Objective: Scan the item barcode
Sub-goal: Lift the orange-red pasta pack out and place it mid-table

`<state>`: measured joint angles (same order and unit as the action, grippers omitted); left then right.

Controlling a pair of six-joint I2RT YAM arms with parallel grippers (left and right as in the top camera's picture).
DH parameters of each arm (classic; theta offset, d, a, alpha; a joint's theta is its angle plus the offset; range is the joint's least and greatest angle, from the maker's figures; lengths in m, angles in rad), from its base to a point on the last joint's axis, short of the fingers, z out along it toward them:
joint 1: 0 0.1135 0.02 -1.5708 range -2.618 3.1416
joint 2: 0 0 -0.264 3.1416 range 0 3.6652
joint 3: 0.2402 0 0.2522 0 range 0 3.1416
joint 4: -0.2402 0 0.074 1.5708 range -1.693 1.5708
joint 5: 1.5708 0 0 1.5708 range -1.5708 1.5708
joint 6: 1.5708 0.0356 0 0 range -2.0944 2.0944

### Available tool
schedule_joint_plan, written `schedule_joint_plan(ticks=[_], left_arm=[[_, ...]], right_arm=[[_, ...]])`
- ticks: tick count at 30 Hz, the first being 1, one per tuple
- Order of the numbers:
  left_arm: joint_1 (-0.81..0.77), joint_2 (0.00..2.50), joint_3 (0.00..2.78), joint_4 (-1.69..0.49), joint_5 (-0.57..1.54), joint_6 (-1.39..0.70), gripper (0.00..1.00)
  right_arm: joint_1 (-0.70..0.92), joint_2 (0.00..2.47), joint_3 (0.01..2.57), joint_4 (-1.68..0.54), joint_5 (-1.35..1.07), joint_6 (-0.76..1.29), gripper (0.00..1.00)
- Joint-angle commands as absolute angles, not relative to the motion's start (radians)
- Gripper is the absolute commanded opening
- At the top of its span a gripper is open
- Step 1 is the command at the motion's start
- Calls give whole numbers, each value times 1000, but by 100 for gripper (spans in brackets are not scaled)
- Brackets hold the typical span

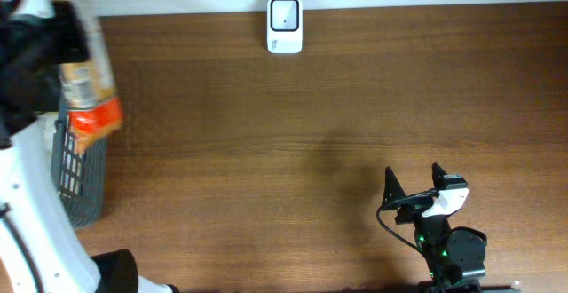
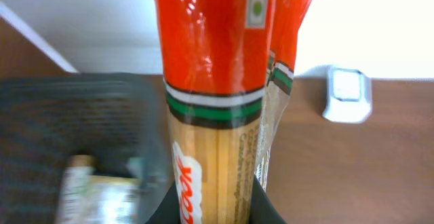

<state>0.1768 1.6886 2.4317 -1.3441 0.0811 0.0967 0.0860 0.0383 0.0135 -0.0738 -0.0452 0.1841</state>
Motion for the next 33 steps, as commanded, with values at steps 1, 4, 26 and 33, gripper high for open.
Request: schedule_joint_plan(ticks=[1,4,26,33], left_arm=[[38,1705,2353,-1327,91,-24,0],[-89,1765,2159,-1294,94,-159,0],[-431,1875,1347,-509,424,-443,99],[-83,1636,1933,-956,-245,-44,99]], right_arm=[[89,36,6,-74,-47,189,99],[89,36,6,-74,-47,189,99],[89,36,6,-74,-47,189,99],[89,36,6,-74,-47,189,99]])
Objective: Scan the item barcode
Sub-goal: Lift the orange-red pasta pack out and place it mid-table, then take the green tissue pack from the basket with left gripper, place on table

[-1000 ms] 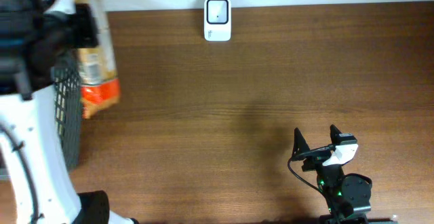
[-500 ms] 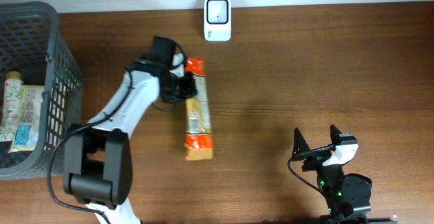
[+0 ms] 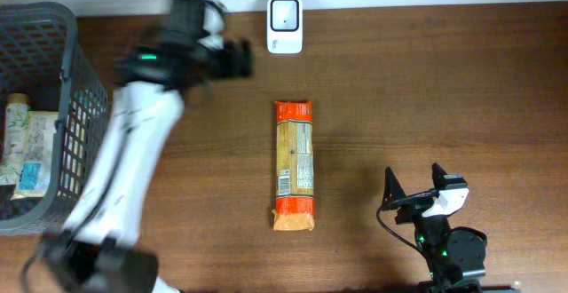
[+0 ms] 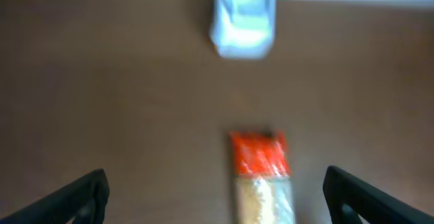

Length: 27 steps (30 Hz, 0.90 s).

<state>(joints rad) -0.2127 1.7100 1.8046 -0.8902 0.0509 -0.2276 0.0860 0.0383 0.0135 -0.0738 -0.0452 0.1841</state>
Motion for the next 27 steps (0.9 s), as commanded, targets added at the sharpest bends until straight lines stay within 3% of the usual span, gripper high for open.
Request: schedule_joint_plan(ticks=[1,7,10,14,27], left_arm=[[-31,1623,1944,-956,-293,-36,99],[453,1659,1943,-986,-247,-149,99],[584,1759,1944,-975,-173,-148,97],[608,1967,1944,-935,-1,-50,77],[542,2289,1943,-756,220,-2,78]], right_arm=[[89,36,6,-74,-47,189,99],[89,36,6,-74,-47,189,99],[89,36,6,-74,-47,189,99],[89,36,6,-74,-47,189,99],[89,36,6,-74,-47,189,99]])
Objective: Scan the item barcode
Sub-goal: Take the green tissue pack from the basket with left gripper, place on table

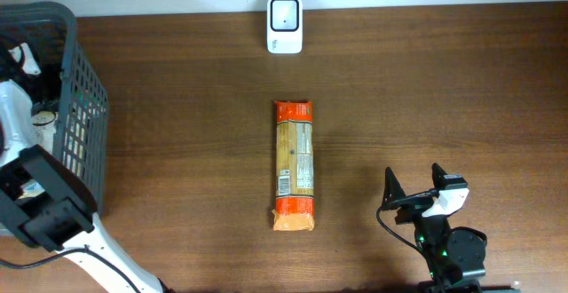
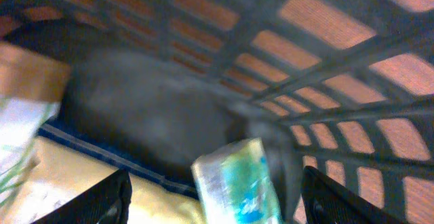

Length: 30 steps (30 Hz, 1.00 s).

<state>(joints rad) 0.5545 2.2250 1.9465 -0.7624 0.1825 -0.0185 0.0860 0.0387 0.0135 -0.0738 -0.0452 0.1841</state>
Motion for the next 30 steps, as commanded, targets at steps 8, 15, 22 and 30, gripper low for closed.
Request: schedule_joint_plan(ticks=[8,15,22,30], left_arm=[[541,2399,1951,-767,222,-11,19],[559,2292,2334,-1047,165,-10,0],[455,2063,2603,-1530,213,-93,0],[-55,2064,2061,-1423,82,-81,0]], right_arm=[[89,36,6,-74,-47,189,99],[89,36,6,-74,-47,189,99],[89,36,6,-74,-47,189,99],[89,36,6,-74,-47,189,99]])
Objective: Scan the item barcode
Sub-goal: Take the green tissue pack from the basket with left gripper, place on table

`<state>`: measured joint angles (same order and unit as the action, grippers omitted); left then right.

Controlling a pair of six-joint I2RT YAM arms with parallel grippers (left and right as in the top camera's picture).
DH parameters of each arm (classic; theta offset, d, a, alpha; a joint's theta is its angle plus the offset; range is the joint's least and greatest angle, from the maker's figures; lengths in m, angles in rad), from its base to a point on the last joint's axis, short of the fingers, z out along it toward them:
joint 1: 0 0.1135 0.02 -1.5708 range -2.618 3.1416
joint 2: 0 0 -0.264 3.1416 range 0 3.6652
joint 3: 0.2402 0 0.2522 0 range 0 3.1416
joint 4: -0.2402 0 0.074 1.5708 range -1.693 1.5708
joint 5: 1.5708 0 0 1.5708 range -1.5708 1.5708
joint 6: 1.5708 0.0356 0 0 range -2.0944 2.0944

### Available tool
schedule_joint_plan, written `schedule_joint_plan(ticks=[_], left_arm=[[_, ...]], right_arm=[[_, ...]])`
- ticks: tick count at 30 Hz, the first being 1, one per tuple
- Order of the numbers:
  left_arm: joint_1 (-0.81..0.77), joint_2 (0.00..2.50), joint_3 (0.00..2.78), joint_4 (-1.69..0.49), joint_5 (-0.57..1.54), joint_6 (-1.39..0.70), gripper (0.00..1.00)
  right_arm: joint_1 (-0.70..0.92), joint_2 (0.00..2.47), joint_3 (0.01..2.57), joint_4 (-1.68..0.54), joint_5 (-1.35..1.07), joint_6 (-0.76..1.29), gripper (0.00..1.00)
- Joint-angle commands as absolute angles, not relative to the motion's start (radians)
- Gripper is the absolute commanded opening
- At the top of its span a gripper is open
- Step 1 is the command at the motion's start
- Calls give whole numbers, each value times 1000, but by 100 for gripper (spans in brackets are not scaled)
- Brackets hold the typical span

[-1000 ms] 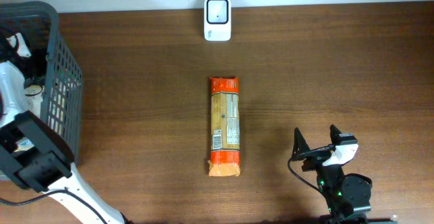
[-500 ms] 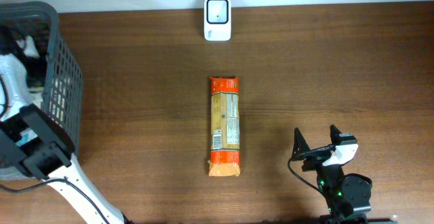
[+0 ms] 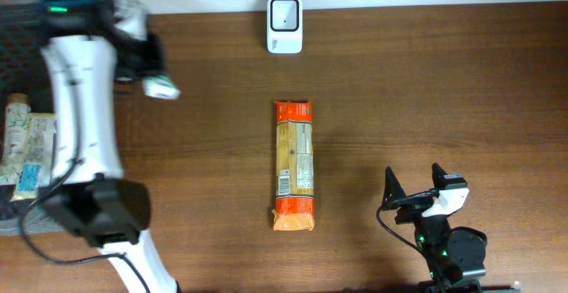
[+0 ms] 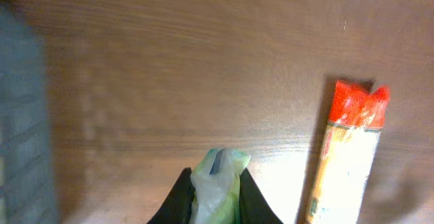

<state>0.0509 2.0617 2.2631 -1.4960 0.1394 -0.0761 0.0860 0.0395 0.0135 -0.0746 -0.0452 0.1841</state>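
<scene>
My left gripper [image 3: 153, 75] hangs over the table's far left, shut on a small green-and-white packet [image 3: 162, 87]. In the left wrist view the packet [image 4: 217, 180] sticks out between the two dark fingers [image 4: 182, 197]. The white scanner [image 3: 285, 25] stands at the far edge, mid-table; only its corner shows in the wrist view. A long spaghetti pack with orange ends [image 3: 294, 164] lies flat in the middle of the table, to the right of the held packet [image 4: 349, 153]. My right gripper [image 3: 414, 182] is parked near the front right, open and holding nothing.
A dark mesh basket [image 3: 18, 22] stands at the far left with several packets [image 3: 22, 146] inside; it shows as a grey blur [image 4: 20, 115] in the wrist view. The left arm's white links [image 3: 84, 124] stretch along the basket's right side.
The left gripper was open inside the basket over a green-and-white packet. Now it is out over the table right of the basket, shut on that packet. The right arm has not moved.
First my left gripper held the spaghetti pack above the basket. Then the pack lay in the middle of the table and the gripper stood open near the scanner. Then the gripper was open down in the basket, and now it holds a green-and-white packet over the table.
</scene>
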Motion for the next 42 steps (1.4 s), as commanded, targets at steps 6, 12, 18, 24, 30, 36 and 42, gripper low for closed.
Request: schedule_joint_plan(ticks=[6,12,18,24,30,36,42], left_arm=[[-269,2064,1535,-1031,218,-86,3],[-311,2037,1597,-1034,274,-89,89],[-191,1828,2141,-1211,-98,-75,99],[234,1727,2249,-1323,-416,-184,99],[582,1792,1885,-1193,-258,-255,100],[713,1884,1584,-790,-27,64,99],[767,2005,1583,-723,84,287,89]], right_arm=[[89,36,6,-74,-47,189,99],[89,36,6,-74,-47,189,99],[89,36,6,-74,-47,189,99],[89,36,6,-74,-47,189,99],[89,36,6,-74,-47,189,99],[89,36,6,-74,-47,189,99],[89,36,6,-74,-47,189,99]])
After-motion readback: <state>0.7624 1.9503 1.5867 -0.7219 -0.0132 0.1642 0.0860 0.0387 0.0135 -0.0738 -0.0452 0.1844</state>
